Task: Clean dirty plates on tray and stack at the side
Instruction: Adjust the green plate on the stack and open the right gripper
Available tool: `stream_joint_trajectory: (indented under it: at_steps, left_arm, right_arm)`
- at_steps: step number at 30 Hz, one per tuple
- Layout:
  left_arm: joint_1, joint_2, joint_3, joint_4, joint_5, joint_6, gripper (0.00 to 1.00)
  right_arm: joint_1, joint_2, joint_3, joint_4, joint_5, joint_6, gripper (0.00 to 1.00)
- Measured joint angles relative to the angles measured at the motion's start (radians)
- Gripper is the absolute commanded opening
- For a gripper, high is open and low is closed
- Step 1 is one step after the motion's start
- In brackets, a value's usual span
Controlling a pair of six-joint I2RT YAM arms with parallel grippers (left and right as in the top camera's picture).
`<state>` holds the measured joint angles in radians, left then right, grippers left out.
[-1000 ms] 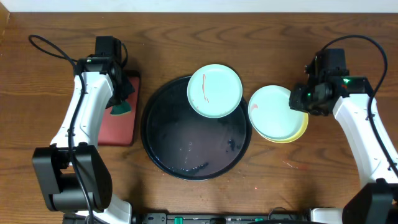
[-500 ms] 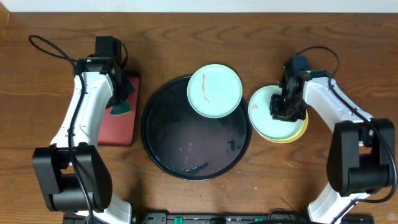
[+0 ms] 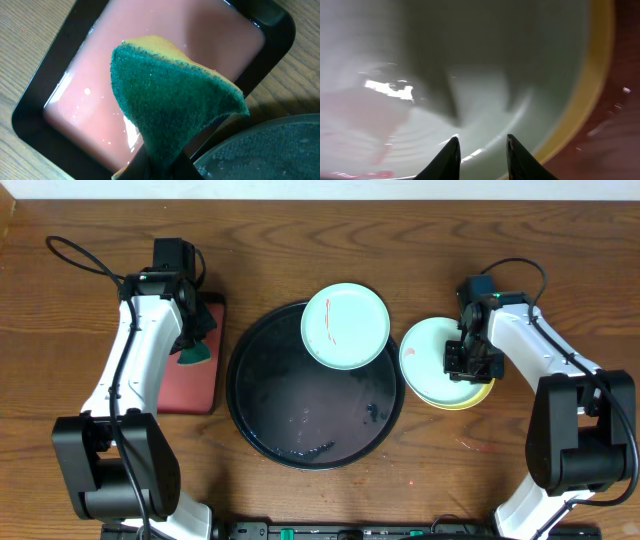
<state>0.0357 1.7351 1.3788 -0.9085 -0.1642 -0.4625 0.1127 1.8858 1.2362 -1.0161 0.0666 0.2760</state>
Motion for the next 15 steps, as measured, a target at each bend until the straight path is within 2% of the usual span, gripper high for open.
stream_joint_trajectory:
  at_steps: [15]
  left_arm:
    - [0.0, 0.0, 0.0, 0.0, 0.0, 0.0, 0.07]
  right_arm:
    - [0.0, 0.0, 0.0, -0.064, 0.148, -0.002, 0.3]
